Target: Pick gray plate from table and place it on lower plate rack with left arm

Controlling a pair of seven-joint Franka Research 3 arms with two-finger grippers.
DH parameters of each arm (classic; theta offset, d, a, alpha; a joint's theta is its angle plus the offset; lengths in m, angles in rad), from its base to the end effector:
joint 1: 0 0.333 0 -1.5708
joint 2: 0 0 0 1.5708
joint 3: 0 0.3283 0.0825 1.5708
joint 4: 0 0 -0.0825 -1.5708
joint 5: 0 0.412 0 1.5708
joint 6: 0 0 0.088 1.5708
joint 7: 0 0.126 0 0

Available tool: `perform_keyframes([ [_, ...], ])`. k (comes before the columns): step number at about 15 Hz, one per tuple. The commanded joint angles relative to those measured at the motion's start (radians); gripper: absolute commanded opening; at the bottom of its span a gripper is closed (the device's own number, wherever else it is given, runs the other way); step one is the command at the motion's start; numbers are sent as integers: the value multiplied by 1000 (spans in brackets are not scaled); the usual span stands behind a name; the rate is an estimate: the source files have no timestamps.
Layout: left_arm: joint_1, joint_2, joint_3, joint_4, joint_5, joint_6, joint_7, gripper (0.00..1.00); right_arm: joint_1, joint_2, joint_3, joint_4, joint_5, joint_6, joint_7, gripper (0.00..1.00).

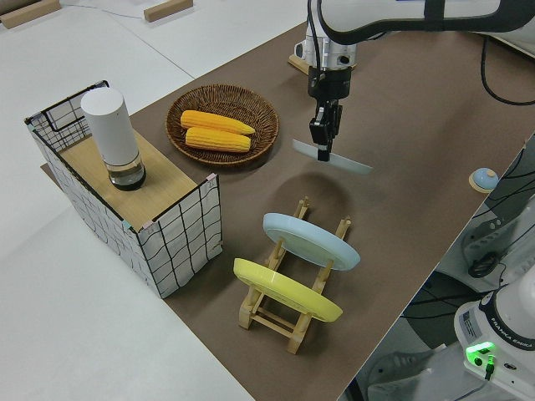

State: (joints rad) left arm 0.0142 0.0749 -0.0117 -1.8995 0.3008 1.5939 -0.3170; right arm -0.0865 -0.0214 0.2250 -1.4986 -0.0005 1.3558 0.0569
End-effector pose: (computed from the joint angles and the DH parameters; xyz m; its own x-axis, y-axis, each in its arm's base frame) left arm 0.5551 0.0382 0.4237 0.9174 0.2933 -0.2691 0.1810 -0.9095 -0.3742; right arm 0.5447 0.0774 0.6476 0.9894 0.0798 -0.1211 0.0818 -0.9966 0.0122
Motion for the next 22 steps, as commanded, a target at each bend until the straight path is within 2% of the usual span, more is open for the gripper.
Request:
perform_keyframes([
  [1,-28,-18,-16,22,162,-110,-10,0,-15,-5,7,6,4,-15,-2,987],
  [8,-30,-23,-88,22,380,-230,-16,0,-15,-5,7,6,4,-15,-3,987],
  [14,-26,-6,-90,-3,504,-253,-39,0,-15,-5,7,6,4,-15,-3,990],
  [22,-28,51,-90,-61,525,-256,-195,0,-15,-5,7,6,4,-15,-3,990],
])
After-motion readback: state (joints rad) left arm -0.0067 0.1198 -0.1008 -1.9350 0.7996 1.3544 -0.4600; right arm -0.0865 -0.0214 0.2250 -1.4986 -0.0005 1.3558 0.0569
